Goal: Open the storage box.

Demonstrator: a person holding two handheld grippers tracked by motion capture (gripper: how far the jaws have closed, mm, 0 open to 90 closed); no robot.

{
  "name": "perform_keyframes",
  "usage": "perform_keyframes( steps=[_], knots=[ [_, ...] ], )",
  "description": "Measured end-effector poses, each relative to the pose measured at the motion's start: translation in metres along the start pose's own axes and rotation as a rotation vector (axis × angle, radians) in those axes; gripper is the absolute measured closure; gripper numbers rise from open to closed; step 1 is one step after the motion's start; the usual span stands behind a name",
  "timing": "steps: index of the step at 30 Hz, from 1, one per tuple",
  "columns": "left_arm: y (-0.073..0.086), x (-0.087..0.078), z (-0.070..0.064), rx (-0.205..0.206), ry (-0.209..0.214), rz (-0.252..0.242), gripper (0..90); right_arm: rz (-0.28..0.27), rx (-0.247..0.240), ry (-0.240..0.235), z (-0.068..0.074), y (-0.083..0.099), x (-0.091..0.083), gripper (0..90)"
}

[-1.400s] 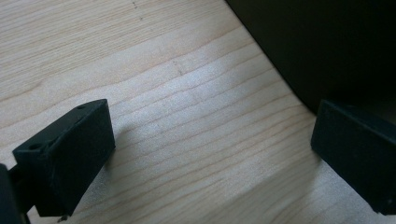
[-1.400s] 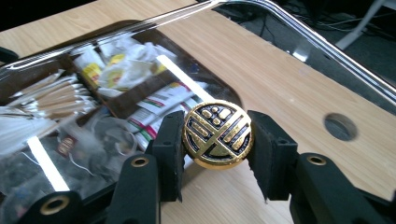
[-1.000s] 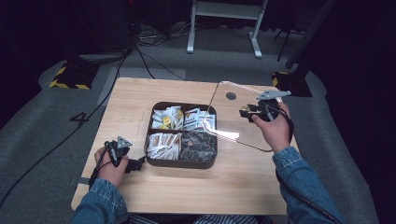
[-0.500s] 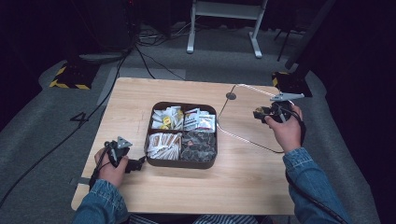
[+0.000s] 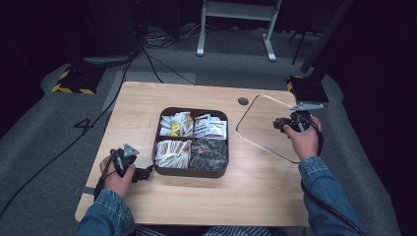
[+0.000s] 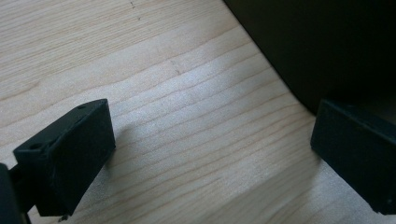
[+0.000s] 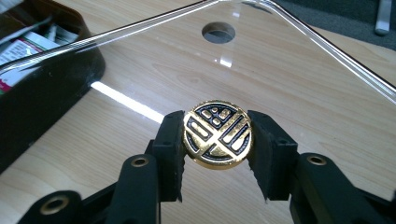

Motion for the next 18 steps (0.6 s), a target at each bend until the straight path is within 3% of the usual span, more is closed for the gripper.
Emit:
perform_keyframes(
  steps=[8,18],
  knots=[
    [0.000,0.000,0.000,0.000,0.000,0.000,0.1,-0.008,-0.005,0.021,-0.006,0.014,0.020,58.8],
    [0.000,0.000,0.000,0.000,0.000,-0.001,0.1,0.013,0.009,0.010,-0.005,0.028,0.037,58.8]
  ],
)
Point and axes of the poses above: each handheld gripper's, and its own axes: x roughly forward along the jaws, y roughly out of its underside, z roughly to its left, the point moved 4 cm from there along x, roughly forward along the jaws, and after that the axes turned 8 degrees about z, right-handed, at the moved point
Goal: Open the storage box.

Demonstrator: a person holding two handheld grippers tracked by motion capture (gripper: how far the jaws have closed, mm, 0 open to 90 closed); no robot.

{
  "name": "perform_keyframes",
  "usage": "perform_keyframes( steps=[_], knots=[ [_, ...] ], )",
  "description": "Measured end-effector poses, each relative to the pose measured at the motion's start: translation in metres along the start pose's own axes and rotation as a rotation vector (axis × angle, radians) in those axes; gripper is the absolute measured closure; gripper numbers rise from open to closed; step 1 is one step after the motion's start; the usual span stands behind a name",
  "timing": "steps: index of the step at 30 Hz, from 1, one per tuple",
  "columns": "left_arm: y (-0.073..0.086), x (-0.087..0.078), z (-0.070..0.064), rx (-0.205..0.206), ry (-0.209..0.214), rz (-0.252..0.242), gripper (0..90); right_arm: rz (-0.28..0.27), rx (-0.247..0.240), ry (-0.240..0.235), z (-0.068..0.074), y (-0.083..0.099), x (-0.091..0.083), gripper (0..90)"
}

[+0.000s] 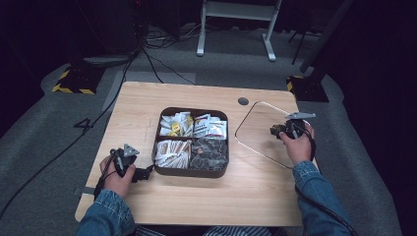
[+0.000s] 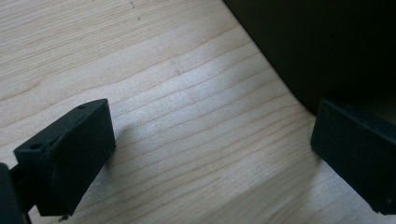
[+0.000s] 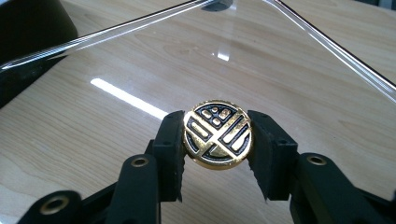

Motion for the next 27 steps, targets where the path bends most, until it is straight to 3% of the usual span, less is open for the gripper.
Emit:
perform_keyframes(
  steps=[27],
  knots=[
    [0.000,0.000,0.000,0.000,0.001,0.000,0.1,0.054,0.024,0.001,-0.001,0.025,0.025,58.7]
  ],
)
Point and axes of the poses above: each handheld gripper's, and its own axes: x roughly forward along the jaws, y roughly out of its underside, z roughly to its left, the point moved 4 cm from there along x, roughly forward along the jaws, and after that the axes turned 8 degrees about z, right-handed, at the moved point
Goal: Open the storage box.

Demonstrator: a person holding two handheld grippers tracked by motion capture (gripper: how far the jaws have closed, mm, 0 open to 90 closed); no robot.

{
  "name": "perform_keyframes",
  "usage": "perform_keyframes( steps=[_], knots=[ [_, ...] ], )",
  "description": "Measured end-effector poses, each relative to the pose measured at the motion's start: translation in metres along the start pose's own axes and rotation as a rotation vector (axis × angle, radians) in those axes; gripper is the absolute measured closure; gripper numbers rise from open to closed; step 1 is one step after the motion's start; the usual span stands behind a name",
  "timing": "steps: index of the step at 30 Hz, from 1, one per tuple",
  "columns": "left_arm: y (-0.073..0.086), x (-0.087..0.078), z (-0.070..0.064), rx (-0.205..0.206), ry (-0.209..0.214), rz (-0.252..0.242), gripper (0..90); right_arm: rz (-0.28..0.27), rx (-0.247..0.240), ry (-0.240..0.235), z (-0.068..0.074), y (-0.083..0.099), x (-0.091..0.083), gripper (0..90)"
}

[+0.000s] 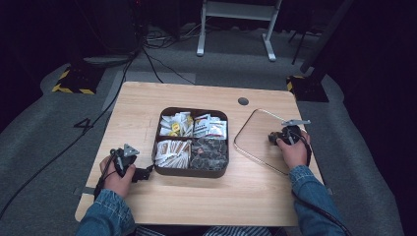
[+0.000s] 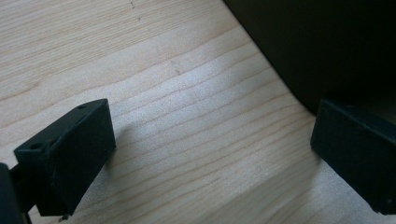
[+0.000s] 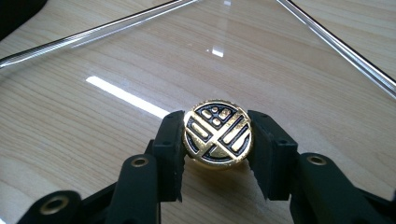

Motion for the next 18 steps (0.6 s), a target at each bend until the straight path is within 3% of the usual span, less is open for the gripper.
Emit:
perform_keyframes(
  steps=[10,14,18],
  knots=[
    [0.0000,-0.0001,0.0001,0.001,-0.002,0.000,0.1,-0.008,-0.003,0.004,-0.0001,0.0021,0.0012,58.3],
    [0.0001,-0.0001,0.0000,0.002,-0.003,-0.001,0.2,-0.033,0.011,0.014,0.0007,-0.0007,-0.0008,43.7],
    [0.0001,-0.0001,0.0000,0.002,-0.004,0.000,0.2,-0.041,0.008,0.025,0.0014,-0.0036,-0.0043,39.1]
  ],
)
Point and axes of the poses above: each handheld gripper's, and its own axes: x roughly forward along the jaws, y roughly out of its underside, z roughly to its left, the point moved 4 cm from there along x, roughly forward along the jaws, and after that the axes turned 8 degrees about z, right-handed, at the moved point
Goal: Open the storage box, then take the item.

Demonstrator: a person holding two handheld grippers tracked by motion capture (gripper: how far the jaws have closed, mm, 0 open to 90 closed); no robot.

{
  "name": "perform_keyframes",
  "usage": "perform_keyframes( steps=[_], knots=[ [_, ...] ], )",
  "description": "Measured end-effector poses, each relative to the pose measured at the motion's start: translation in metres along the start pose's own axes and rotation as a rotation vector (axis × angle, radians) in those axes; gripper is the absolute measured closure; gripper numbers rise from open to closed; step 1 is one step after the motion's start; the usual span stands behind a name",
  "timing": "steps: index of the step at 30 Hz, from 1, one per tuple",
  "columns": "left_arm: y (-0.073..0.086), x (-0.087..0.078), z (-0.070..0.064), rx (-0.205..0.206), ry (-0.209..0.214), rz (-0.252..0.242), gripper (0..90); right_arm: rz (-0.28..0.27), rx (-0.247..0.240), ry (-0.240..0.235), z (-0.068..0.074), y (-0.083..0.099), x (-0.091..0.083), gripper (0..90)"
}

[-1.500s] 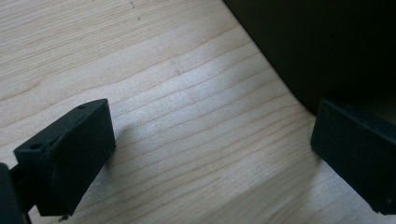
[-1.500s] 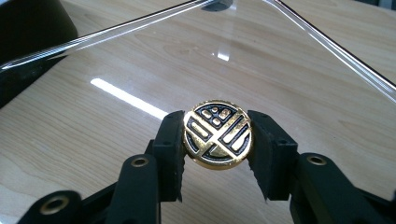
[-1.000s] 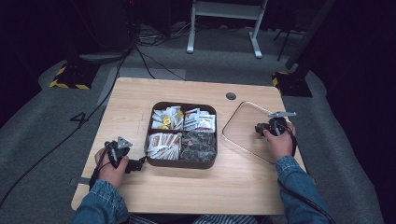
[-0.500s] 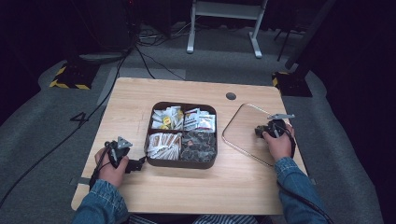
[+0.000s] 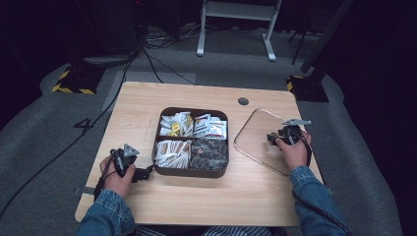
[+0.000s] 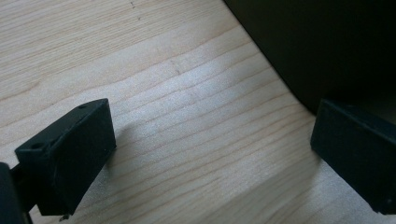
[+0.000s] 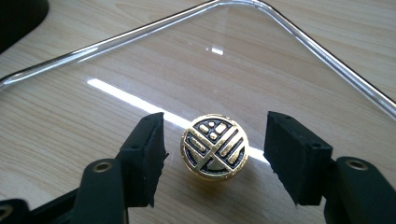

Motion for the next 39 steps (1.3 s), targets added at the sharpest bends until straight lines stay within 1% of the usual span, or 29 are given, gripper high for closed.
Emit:
perform_keyframes(
  steps=[4,6,8,12,19,22,26,29,31,33,36,38,39],
  knots=[
    [0.000,0.000,0.000,0.000,0.000,0.000,0.2,-0.014,0.007,-0.003,0.000,-0.003,-0.005,38.4],
    [0.000,0.000,0.000,0.000,0.000,0.000,0.2,-0.027,-0.003,-0.009,0.002,-0.006,-0.009,38.5],
    [0.000,0.000,0.000,-0.003,0.000,0.001,0.2,-0.042,-0.017,-0.013,0.006,-0.010,-0.015,38.6],
    [0.000,0.000,0.000,-0.007,-0.001,0.002,0.0,-0.079,-0.031,-0.034,0.015,-0.019,-0.029,39.1],
    [0.000,0.000,0.000,-0.007,0.000,0.002,0.0,-0.112,-0.030,-0.070,0.025,-0.030,-0.040,39.5],
    [0.000,0.000,0.000,-0.008,0.000,0.001,0.0,-0.123,-0.037,-0.087,0.031,-0.033,-0.043,39.6],
    [0.000,0.000,0.000,-0.007,0.000,0.002,0.0,-0.140,-0.058,-0.114,0.042,-0.041,-0.049,39.6],
    [0.000,0.000,0.000,-0.010,-0.003,0.001,0.0,-0.164,-0.081,-0.140,0.053,-0.049,-0.054,39.6],
    [0.000,0.000,-0.001,-0.011,-0.005,0.001,0.0,-0.171,-0.098,-0.155,0.062,-0.055,-0.057,39.6],
    [0.000,0.000,-0.001,-0.012,-0.005,0.001,0.0,-0.178,-0.120,-0.169,0.071,-0.062,-0.058,39.6],
    [0.001,0.000,-0.001,-0.019,-0.009,0.001,0.0,-0.173,-0.139,-0.187,0.084,-0.070,-0.058,39.6],
    [0.001,-0.001,-0.001,-0.022,-0.011,0.001,0.0,-0.176,-0.160,-0.203,0.094,-0.076,-0.058,39.8],
    [0.001,-0.001,-0.001,-0.022,-0.013,0.001,0.0,-0.179,-0.181,-0.213,0.100,-0.081,-0.057,39.9]
  ],
)
Point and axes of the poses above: each handheld gripper's, and its own axes: x roughly forward along the jaws, y roughly out of its underside, z roughly to its left, the point moved 4 cm from there along x, roughly forward along the jaws, and after that the axes turned 8 degrees about z, right-handed, at the moved point
